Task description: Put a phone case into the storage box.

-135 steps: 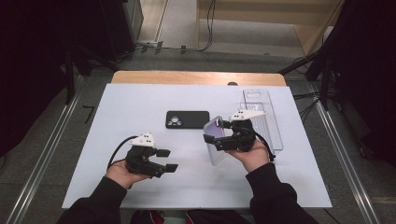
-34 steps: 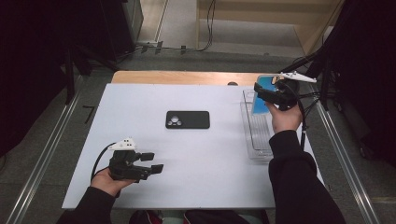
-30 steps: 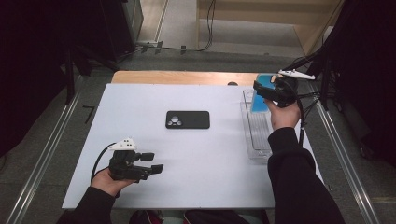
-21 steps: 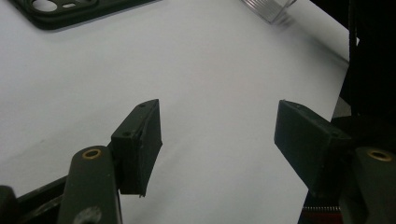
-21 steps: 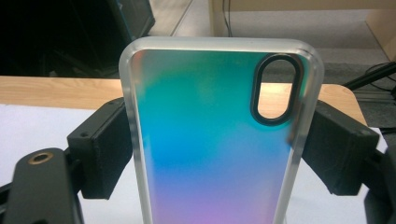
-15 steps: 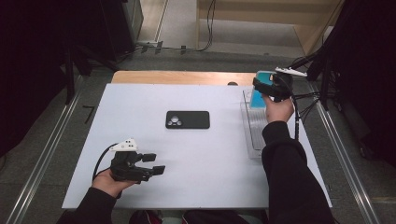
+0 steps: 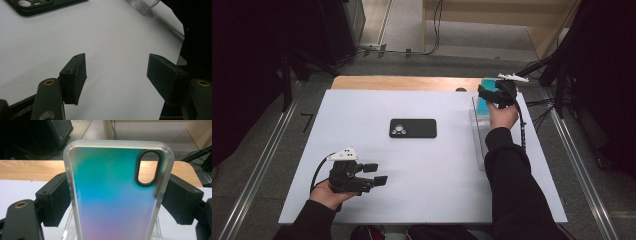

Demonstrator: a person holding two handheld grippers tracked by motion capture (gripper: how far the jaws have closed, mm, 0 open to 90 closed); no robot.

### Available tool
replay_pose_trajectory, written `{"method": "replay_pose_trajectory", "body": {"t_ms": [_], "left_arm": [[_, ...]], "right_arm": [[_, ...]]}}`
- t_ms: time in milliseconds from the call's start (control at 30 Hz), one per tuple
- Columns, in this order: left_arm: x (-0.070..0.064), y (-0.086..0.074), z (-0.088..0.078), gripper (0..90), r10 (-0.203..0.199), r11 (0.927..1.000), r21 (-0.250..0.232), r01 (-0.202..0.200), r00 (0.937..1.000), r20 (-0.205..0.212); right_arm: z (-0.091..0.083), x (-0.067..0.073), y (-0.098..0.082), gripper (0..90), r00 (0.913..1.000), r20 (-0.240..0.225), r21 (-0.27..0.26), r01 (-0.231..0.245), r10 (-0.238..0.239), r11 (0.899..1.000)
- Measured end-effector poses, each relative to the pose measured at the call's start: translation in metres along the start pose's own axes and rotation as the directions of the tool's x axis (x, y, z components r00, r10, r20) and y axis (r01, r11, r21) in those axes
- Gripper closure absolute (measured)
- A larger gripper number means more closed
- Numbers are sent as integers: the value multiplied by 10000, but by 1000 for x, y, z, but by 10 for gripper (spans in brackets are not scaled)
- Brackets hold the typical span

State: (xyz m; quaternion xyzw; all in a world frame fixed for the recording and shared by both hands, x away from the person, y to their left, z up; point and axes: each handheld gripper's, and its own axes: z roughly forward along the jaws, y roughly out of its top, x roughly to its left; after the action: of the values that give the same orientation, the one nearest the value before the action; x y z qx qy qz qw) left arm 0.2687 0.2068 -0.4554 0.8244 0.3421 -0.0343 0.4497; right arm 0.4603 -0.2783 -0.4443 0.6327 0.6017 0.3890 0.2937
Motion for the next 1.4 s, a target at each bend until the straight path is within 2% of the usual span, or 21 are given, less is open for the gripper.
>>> {"method": "replay_pose_trajectory", "body": {"t_ms": [233, 467, 667, 833, 967, 1400], "left_arm": [[-1, 0, 0, 321, 34, 10000, 19, -34, 10000, -9], [0, 0, 0, 321, 0, 10000, 14, 0, 10000, 18], [0, 0, 1, 321, -4, 10000, 41, 4, 10000, 17], [0, 0, 0, 321, 1, 10000, 23, -1, 10000, 10], [0, 0, 1, 320, -7, 10000, 23, 7, 10000, -6], [0, 0, 0, 320, 4, 10000, 14, -4, 10000, -35]], "right_arm": [[5, 1, 0, 141, 9998, 63, 88, 205, -205, 9998], [9, 3, -2, 136, 9999, -6, 199, 117, -117, 9997], [10, 7, 0, 136, 9992, 28, 209, 394, -395, 9990], [9, 9, 1, 136, 9994, 41, 131, 343, -343, 9993], [10, 11, 0, 136, 9985, 113, 198, 530, -532, 9984], [9, 9, 0, 76, 9984, 26, 301, 565, -566, 9979]]}}
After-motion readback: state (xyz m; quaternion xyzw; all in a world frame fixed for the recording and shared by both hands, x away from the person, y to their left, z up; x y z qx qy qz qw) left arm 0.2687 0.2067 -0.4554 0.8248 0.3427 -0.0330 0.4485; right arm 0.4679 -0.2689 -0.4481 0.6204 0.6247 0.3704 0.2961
